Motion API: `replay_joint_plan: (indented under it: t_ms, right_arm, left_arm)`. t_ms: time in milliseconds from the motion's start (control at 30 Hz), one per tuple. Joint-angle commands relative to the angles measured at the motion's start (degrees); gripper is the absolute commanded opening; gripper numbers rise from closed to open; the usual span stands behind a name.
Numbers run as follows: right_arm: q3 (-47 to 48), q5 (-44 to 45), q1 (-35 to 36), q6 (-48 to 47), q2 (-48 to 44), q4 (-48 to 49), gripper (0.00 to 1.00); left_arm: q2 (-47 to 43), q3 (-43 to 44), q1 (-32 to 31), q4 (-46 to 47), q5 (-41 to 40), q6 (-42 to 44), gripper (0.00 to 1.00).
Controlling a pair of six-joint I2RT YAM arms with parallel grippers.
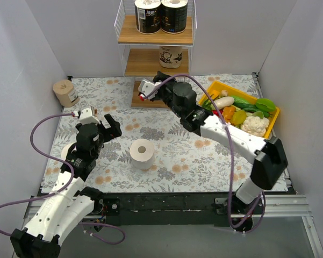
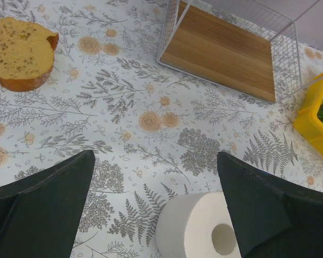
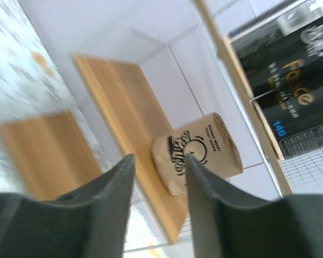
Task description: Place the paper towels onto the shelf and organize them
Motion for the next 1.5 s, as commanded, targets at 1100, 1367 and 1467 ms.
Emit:
replay_joint_plan:
  t_ms: [1100,1367,1467]
  right_arm:
    - [-43.11,-2.22,12.55,61.15,-60.69,-15.44,0.95]
    - [-40.57,-4.25,12.55,60.54,-56.82,-16.58,0.93]
    - [-40.04,-3.37,12.55,60.45,-55.85,-16.23,0.93]
  left_arm:
    - [68.83,79.49,36.46,-43.21,-0.33,-45.67,0.87]
    - [77.54,80.01,39.01,-33.28,-3.32,-49.10,0.81]
    - [80.70,80.63,39.37,-30.29,-2.43,-48.49,0.80]
